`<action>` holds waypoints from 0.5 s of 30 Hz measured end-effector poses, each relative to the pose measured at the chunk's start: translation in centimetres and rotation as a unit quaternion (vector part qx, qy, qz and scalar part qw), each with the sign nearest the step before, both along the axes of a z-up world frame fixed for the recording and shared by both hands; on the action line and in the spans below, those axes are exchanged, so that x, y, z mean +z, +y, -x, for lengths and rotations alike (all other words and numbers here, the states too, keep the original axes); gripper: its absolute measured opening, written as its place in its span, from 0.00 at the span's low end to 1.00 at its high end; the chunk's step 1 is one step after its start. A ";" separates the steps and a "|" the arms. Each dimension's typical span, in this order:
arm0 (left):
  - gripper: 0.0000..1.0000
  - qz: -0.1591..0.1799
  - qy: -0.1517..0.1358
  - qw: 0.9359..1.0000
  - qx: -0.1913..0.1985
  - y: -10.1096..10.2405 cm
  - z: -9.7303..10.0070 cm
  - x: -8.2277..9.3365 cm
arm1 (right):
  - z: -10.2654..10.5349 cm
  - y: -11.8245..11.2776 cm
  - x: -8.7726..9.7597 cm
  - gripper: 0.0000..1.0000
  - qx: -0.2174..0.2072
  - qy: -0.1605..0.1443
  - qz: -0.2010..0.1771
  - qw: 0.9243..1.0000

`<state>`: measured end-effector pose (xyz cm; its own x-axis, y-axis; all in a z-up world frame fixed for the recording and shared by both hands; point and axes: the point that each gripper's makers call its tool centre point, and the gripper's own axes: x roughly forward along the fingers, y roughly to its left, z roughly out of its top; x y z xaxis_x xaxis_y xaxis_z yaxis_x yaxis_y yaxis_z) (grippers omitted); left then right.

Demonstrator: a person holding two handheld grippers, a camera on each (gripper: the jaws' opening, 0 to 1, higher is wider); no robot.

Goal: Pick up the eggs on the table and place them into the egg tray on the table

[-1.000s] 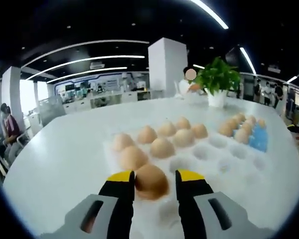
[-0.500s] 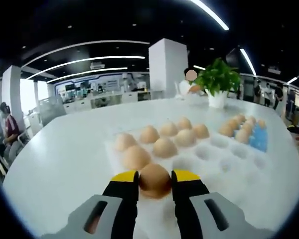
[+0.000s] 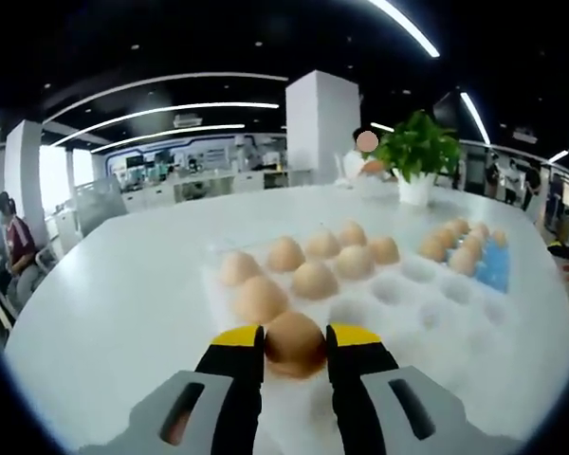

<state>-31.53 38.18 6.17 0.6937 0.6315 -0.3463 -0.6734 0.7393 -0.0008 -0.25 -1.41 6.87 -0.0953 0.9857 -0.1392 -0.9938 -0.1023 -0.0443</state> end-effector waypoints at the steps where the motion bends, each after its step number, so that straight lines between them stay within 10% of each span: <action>1: 0.25 -0.001 0.001 1.000 0.000 0.0 0.0 0.0 | 0.0 0.0 0.0 0.88 0.000 0.000 0.000 1.000; 15: 0.25 -0.003 -0.006 1.000 0.005 -0.5 -0.1 1.2 | -0.1 -0.3 0.1 0.88 -0.002 -0.001 -0.002 1.000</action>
<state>-31.44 37.65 7.40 0.6918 0.6407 -0.3329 -0.6806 0.7326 -0.0044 -0.18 -1.66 6.99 -0.0908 0.9867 -0.1349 -0.9941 -0.0978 -0.0461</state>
